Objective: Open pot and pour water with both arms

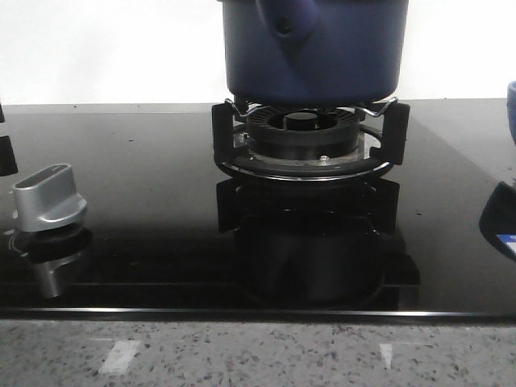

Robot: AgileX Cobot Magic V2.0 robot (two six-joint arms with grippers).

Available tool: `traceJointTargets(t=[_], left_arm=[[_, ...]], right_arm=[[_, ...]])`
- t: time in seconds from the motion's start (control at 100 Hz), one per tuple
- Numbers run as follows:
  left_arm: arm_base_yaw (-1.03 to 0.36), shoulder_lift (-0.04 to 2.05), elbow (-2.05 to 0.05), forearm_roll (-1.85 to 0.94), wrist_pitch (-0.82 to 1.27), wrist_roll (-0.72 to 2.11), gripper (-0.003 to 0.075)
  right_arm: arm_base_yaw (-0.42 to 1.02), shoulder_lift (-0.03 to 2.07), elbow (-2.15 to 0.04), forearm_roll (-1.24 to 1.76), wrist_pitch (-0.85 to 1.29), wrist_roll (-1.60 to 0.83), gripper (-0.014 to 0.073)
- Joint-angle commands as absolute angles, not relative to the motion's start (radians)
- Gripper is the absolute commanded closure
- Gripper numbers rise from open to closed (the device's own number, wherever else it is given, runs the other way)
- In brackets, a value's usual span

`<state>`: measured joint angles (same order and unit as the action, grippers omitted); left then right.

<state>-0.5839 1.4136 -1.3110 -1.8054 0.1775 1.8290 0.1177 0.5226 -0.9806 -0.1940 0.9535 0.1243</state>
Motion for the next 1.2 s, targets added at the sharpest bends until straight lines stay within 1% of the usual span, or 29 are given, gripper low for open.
traceJointTargets(t=[0.0,0.12,0.26,0.41,0.55,0.69,0.79,1.19], left_arm=[[-0.587,1.286,-1.245,-1.846,0.132,1.832,0.0639],[-0.587,1.118,-1.050,-1.846,0.105,1.832,0.0687],[-0.587,0.912,-0.826,-1.846,0.105,1.832,0.0741],[-0.587,0.694,-0.613,-1.846,0.089,1.832,0.0740],[-0.587,0.534,-0.483,-1.851,0.060,1.832,0.0740],[-0.587,0.431,-0.410,-1.851,0.060,1.832,0.0740],[-0.587,0.394,-0.387,-1.851,0.060,1.832,0.0740],[-0.587,0.386,-0.387,-1.851,0.071,1.832,0.0740]], right_arm=[[0.136,0.503,-0.953,-0.223,0.786,0.111,0.0664],[0.152,0.422,-0.835,-0.219,0.603,0.111,0.0664],[0.154,0.312,-0.678,-0.185,0.466,0.111,0.0668],[0.154,0.208,-0.534,-0.164,0.401,0.111,0.0668],[0.154,0.164,-0.464,-0.164,0.390,0.111,0.0668],[0.154,0.164,-0.441,-0.164,0.396,0.111,0.0668],[0.154,0.164,-0.441,-0.164,0.396,0.111,0.0668],[0.154,0.164,-0.441,-0.164,0.396,0.111,0.0668]])
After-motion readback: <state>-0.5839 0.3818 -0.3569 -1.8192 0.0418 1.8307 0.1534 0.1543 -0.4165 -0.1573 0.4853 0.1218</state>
